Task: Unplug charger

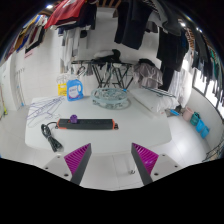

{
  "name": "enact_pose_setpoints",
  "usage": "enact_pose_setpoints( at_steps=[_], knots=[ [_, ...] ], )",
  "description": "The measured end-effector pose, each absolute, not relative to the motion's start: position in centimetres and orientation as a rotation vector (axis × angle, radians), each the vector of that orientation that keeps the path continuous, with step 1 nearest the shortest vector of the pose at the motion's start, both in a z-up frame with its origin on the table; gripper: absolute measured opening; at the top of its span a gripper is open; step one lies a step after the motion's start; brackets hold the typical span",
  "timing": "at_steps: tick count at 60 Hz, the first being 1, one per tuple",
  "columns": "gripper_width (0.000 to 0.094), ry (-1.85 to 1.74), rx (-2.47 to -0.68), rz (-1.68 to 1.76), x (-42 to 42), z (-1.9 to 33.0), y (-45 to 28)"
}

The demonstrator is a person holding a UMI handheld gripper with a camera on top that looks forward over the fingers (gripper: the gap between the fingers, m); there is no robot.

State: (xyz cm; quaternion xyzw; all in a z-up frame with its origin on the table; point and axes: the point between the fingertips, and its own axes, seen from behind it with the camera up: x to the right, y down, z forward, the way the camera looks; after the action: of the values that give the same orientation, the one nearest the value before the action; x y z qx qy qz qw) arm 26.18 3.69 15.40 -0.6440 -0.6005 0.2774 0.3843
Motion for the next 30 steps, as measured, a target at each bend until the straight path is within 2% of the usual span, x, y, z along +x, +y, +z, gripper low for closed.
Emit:
enact_pose_setpoints(
  at_steps=[13, 30],
  knots=[
    [0.0851, -1.513, -1.673, 0.723, 25.2, 14.7, 1.8],
    [0.0852, -1.493, -1.629, 0.784, 22.1, 14.3, -3.2]
  ],
)
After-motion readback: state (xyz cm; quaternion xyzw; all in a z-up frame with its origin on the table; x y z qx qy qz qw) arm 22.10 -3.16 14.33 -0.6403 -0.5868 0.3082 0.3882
